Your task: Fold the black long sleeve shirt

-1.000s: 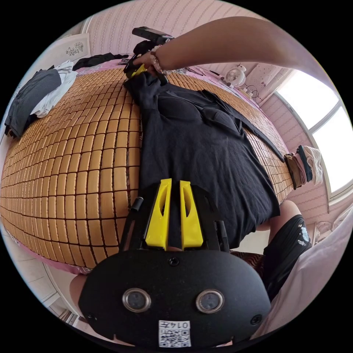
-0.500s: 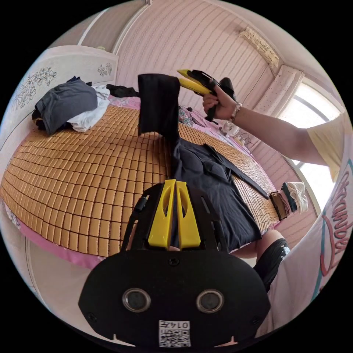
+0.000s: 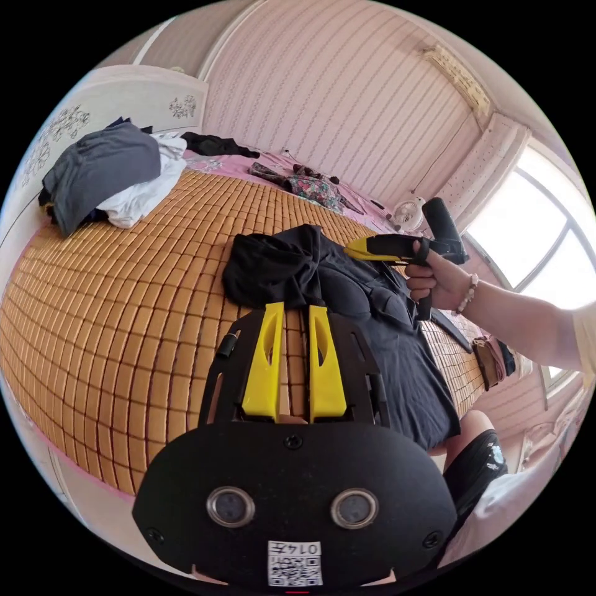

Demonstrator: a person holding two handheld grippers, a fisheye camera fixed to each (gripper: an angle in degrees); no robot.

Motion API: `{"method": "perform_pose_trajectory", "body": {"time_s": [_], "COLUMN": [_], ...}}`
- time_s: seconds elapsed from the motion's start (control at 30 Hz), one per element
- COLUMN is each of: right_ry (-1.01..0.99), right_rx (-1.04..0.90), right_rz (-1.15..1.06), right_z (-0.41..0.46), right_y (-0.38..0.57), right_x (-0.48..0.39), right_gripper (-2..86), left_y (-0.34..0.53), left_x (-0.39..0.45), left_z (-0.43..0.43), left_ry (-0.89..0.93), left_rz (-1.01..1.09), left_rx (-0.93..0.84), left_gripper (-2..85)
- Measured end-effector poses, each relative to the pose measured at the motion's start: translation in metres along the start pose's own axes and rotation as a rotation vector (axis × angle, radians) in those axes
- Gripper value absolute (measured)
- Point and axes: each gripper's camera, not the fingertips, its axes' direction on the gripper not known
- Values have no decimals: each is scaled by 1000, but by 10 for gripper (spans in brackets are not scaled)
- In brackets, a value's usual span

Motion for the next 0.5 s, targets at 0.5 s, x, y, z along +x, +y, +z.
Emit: {"method": "perform_pose_trajectory", "body": {"time_s": [0.5], "right_ry": [26], "right_rx": [12], "right_rz": [-13], "right_z": [26], "right_y": [22], "right_x": [43], "right_gripper": [73], "left_y": [-29], "left_x": [-68], "left_z": [-74], "left_ry": [-242], "left_rz": [64], "left_rx": [69], "left_gripper": [8]}}
